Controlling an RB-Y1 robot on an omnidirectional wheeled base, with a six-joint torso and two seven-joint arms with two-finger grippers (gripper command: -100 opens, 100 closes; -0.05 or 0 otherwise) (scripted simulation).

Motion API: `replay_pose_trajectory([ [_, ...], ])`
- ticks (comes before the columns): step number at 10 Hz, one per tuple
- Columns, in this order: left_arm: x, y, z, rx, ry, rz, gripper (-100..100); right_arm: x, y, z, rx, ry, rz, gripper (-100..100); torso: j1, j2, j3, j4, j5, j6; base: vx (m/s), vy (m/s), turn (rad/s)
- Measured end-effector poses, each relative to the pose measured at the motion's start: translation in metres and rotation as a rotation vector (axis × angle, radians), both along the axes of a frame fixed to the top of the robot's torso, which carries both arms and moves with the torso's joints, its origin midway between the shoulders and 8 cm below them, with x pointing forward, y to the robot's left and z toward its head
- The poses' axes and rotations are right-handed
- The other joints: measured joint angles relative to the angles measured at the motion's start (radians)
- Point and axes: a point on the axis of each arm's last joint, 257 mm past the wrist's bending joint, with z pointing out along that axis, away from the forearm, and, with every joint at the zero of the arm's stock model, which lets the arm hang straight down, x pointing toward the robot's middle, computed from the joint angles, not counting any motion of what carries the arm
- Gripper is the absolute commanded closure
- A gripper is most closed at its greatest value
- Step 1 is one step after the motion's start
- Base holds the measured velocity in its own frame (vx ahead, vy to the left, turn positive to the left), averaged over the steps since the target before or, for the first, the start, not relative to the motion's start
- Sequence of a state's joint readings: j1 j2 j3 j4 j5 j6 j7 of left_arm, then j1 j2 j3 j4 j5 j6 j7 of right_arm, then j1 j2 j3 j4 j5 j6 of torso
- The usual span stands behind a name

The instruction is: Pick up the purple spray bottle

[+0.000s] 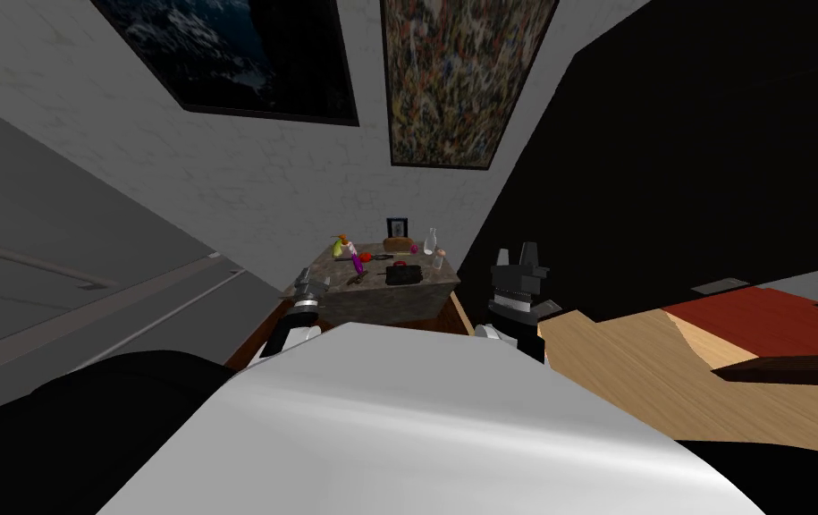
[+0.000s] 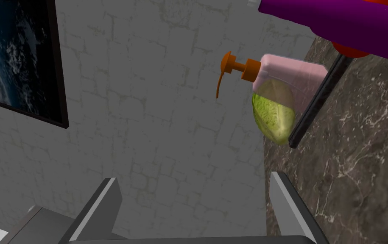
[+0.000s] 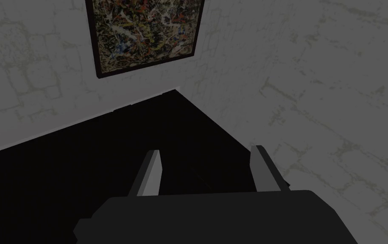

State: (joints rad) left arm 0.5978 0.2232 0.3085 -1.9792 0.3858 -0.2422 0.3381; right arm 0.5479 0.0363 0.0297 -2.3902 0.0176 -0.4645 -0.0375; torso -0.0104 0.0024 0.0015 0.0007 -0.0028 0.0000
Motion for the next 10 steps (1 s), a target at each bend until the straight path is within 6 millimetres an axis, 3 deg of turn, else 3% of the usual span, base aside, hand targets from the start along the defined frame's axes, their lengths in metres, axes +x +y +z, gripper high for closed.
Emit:
replay_pose_trajectory([
  [4, -0.021, 0.05, -0.034, -0.138, 0.068, 0.079, -100, 0.0, 0.0, 0.0, 0.0, 0.0, 0.0, 0, 0.003, -0.001, -0.001, 0.0, 0.001, 0.0, -0.003, -0.137, -0.066],
  [10, -0.048, 0.105, -0.058, -0.329, 0.094, 0.168, -100, 0.0, 0.0, 0.0, 0.0, 0.0, 0.0, 0, 0.004, -0.003, -0.002, -0.001, 0.001, 0.0, 0.017, -0.11, -0.072],
])
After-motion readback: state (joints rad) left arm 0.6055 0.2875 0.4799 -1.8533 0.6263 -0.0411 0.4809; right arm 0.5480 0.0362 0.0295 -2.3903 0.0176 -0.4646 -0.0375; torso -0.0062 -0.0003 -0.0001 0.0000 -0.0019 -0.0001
